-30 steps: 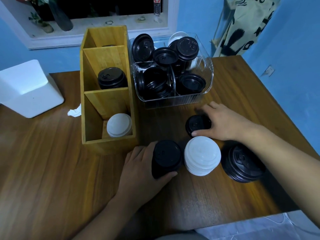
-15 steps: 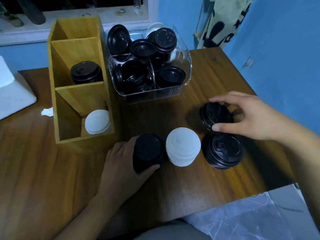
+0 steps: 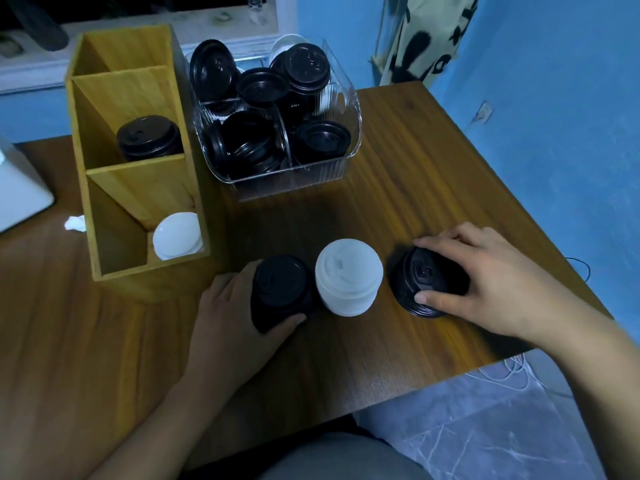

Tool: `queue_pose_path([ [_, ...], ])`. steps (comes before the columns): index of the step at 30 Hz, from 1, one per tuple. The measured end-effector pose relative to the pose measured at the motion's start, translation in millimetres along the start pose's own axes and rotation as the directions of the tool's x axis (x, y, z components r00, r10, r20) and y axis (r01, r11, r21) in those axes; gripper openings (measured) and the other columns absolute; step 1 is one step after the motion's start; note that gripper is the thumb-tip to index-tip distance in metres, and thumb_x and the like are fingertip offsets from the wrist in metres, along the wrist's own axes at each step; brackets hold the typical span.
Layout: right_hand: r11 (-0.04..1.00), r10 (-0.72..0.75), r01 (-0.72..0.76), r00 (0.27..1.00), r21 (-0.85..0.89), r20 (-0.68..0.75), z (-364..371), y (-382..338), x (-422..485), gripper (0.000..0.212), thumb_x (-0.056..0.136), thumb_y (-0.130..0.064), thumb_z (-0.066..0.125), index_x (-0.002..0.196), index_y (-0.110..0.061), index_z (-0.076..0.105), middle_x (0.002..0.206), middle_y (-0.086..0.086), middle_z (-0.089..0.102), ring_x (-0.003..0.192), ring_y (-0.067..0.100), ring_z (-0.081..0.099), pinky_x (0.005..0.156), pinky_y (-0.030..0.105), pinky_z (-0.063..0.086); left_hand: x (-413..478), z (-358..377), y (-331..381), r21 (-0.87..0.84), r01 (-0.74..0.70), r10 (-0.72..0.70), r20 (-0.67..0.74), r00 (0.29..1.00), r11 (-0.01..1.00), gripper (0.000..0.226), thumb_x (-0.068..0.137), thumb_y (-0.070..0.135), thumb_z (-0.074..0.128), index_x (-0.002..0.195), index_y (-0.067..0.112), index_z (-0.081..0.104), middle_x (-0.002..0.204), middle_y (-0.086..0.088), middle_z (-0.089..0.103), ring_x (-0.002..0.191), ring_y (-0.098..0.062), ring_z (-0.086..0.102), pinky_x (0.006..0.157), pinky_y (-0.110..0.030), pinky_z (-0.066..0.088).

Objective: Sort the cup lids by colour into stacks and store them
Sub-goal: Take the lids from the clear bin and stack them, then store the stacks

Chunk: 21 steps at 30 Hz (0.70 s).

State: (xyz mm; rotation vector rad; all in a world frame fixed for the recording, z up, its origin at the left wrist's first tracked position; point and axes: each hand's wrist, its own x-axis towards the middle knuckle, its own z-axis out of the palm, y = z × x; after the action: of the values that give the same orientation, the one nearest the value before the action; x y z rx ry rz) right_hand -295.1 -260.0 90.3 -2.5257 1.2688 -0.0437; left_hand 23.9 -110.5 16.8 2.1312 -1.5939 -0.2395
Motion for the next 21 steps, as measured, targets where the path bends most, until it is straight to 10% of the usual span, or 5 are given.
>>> queue_pose_path([
  [17, 0.99, -0.11, 0.107, 0.994, 0.092, 0.029, 30.3, -12.3, 28.2, 0.073, 0.091, -0.068, 0.035, 0.158, -0.046, 0.016, 0.164, -0.009, 0.018, 0.144, 0.018, 0.028, 0.117, 0.041, 0.035, -0.4, -1.5, 2.1, 0.003, -0.001, 0.001, 0.004, 1.0, 1.0, 0.095, 0.07, 0.077, 0.068, 0.145, 0.024, 0.043, 0.132, 0.003, 0.06, 0.119, -0.013, 0.046, 0.098, -0.028, 0.036],
  [21, 0.934, -0.107, 0.088, 0.994, 0.346, 0.035, 11.8, -13.4, 52.7, 0.07, 0.093, -0.076, 0.028, 0.157, -0.049, 0.02, 0.165, -0.014, 0.019, 0.153, 0.008, 0.012, 0.124, 0.044, 0.019, -1.3, -1.6, 3.1, -0.001, -0.001, 0.001, -0.003, 1.0, 1.0, 0.095, 0.07, 0.077, 0.068, 0.145, 0.024, 0.043, 0.132, 0.003, 0.059, 0.12, -0.014, 0.048, 0.099, -0.029, 0.037],
])
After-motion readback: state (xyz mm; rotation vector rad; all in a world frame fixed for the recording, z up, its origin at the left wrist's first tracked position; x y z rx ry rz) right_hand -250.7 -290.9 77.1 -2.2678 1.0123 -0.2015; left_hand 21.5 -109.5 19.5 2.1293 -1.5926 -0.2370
